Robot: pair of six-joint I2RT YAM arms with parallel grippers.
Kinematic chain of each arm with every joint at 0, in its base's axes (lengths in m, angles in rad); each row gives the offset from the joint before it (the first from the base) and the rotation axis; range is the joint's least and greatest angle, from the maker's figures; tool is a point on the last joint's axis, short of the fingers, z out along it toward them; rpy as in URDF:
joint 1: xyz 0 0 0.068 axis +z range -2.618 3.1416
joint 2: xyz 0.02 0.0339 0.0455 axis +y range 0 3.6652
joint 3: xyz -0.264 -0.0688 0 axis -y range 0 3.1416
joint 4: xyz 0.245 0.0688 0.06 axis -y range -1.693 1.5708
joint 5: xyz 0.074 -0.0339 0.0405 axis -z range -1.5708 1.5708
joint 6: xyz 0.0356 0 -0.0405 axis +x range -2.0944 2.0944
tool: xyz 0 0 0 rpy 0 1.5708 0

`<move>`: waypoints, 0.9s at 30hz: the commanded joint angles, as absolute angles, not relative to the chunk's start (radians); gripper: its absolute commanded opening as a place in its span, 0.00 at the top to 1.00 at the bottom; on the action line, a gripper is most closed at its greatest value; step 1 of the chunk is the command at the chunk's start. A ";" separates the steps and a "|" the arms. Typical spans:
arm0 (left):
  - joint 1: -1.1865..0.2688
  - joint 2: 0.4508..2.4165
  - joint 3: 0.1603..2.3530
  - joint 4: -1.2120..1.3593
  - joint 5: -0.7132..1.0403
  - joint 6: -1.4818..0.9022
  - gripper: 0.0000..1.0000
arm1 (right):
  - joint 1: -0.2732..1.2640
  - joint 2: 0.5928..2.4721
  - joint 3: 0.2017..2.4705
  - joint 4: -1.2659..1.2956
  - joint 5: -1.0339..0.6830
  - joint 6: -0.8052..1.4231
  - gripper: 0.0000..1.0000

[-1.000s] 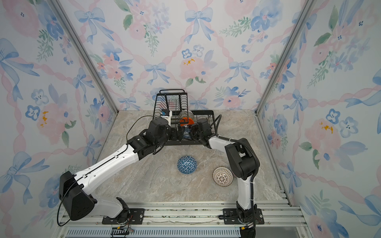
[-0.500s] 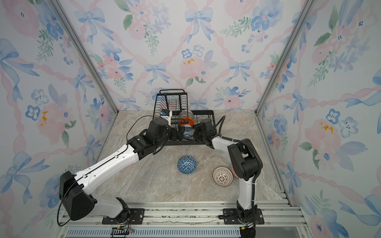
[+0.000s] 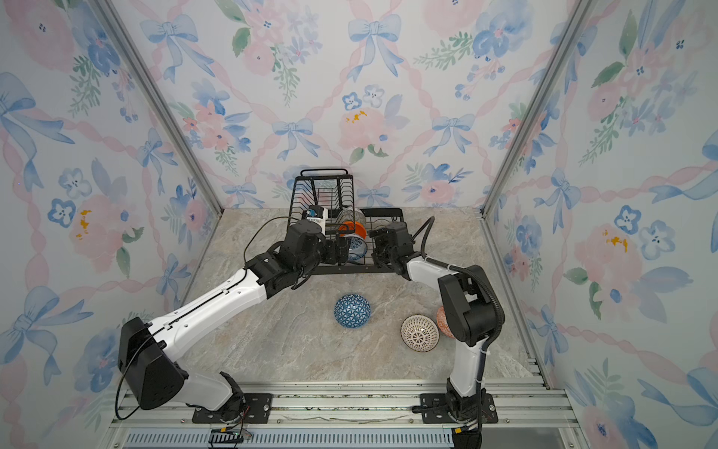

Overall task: Load the bowls into the dish rack
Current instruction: 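Withdraw both grippers from the rack and raise them above the table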

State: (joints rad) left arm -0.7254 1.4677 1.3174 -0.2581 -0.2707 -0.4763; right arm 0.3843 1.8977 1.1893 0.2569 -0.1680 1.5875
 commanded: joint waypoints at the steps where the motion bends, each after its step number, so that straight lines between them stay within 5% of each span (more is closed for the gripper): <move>1: -0.721 1.487 1.356 -0.259 -0.263 -0.476 0.02 | 0.358 1.844 1.173 0.221 -0.177 1.548 0.01; 16: -0.742 1.524 1.350 -0.259 -0.281 -0.481 0.02 | 0.301 1.772 1.335 -0.124 -0.239 1.155 0.03; 27: -0.794 1.499 1.300 -0.285 -0.322 -0.504 0.02 | 0.290 1.614 1.322 -0.427 -0.018 0.788 0.03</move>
